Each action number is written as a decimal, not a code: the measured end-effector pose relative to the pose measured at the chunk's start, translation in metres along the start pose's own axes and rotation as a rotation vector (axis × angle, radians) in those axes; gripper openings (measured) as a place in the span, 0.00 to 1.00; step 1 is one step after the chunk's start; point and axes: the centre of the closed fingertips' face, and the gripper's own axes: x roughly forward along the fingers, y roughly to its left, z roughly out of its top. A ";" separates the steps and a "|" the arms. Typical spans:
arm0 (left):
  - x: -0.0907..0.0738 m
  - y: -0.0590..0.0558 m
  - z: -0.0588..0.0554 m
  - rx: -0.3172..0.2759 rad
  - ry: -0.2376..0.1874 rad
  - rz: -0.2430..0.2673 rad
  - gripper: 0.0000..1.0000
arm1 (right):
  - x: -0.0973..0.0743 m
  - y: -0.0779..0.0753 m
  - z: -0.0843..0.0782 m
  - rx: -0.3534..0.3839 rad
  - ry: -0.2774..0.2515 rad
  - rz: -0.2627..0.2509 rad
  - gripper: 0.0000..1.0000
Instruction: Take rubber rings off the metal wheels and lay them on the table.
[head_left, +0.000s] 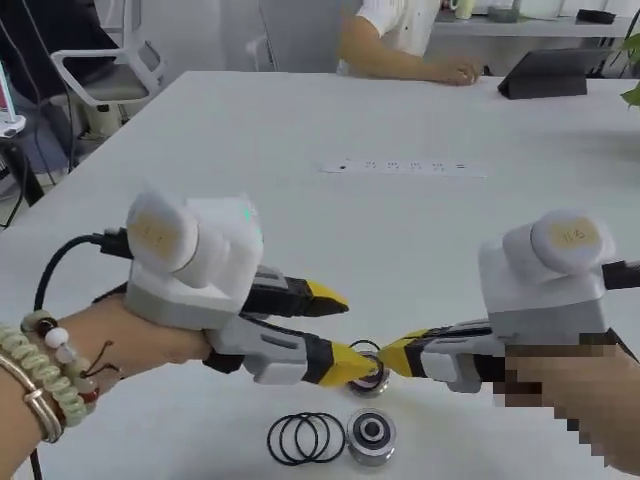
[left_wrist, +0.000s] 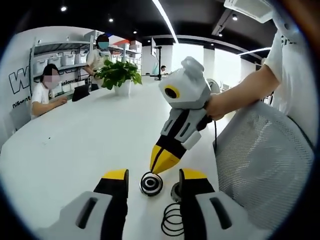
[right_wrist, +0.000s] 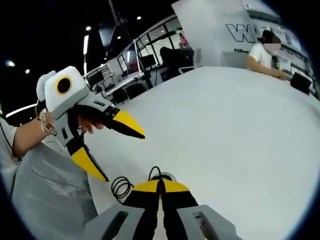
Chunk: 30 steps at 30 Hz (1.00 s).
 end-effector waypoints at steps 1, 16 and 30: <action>-0.005 0.002 0.004 0.027 0.000 0.013 0.38 | 0.000 0.001 0.000 -0.001 -0.001 0.003 0.00; -0.061 -0.016 0.016 0.076 -0.023 0.051 0.60 | -0.002 0.027 0.007 0.003 -0.015 0.086 0.00; -0.097 -0.024 -0.029 -0.037 -0.010 0.124 0.66 | 0.006 0.060 -0.005 -0.050 0.050 0.196 0.00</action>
